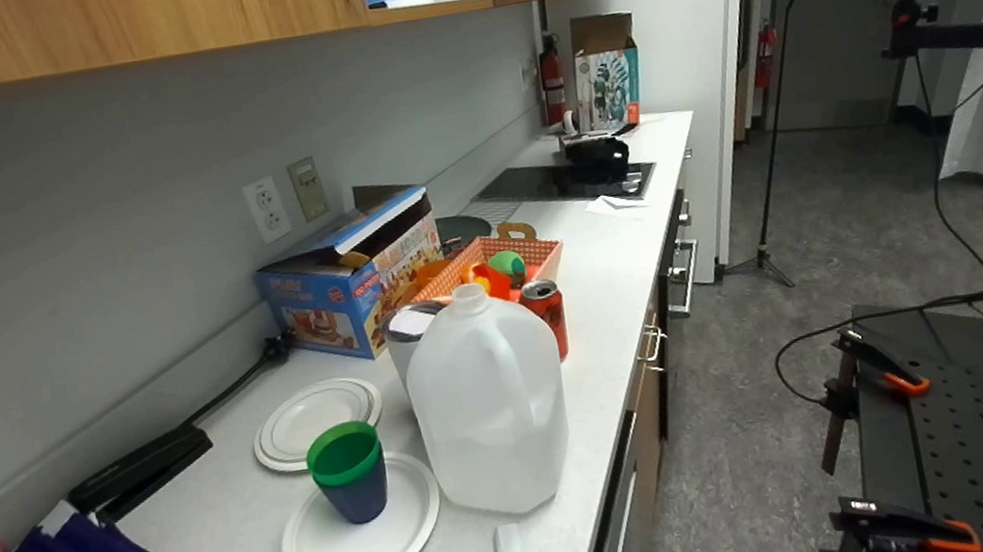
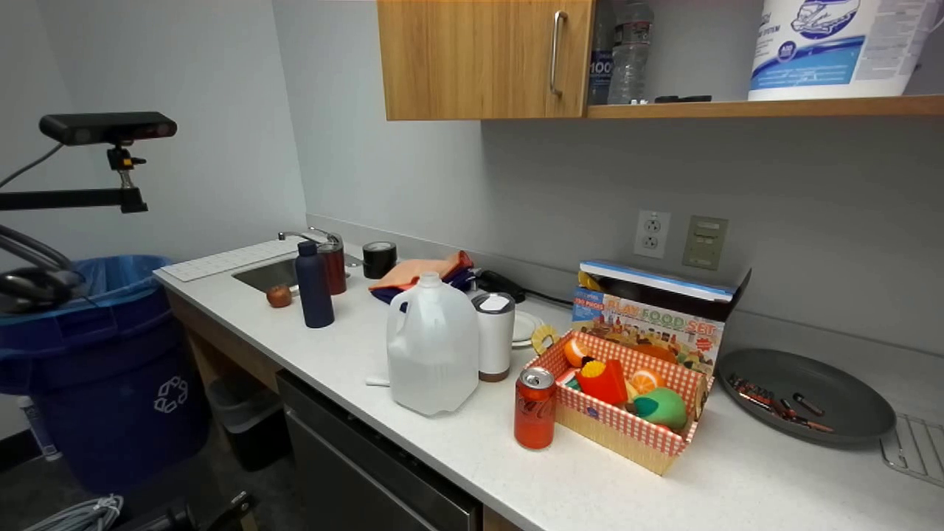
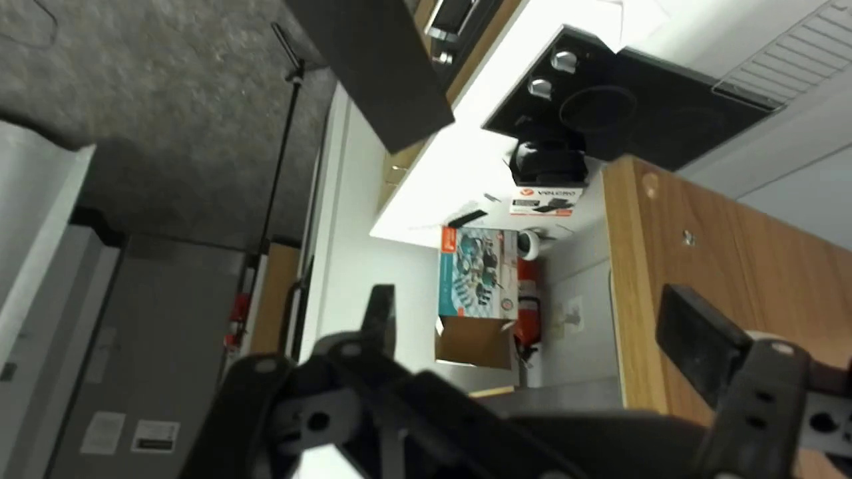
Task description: Close the open cabinet door
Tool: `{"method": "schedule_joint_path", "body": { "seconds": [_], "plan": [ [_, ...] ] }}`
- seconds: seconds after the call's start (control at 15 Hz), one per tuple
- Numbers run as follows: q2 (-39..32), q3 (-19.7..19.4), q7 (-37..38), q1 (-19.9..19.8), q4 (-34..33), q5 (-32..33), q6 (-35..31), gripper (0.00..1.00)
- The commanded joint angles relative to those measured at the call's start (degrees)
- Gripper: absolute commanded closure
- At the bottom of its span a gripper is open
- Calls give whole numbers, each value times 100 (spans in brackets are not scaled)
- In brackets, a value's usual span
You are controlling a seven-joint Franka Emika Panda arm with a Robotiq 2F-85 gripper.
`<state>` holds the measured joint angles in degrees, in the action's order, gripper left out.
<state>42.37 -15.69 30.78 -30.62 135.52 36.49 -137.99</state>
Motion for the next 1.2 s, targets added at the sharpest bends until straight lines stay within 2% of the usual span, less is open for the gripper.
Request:
{"method": "schedule_joint_path", "body": {
  "seconds": [0.0, 0.27, 0.47, 0.73, 1.13],
  "plan": [
    [-72, -332, -1276, 324, -222, -468, -591, 0],
    [-76, -562, -2592, 674, -263, -1194, -1223, 0],
    [-231, -689, -3109, 824, -371, -1596, -1722, 0],
    [-631, -835, -3395, 939, -611, -2110, -2317, 0],
    [-1027, -997, -3866, 1316, -938, -2742, -2592, 0]
  ]
}}
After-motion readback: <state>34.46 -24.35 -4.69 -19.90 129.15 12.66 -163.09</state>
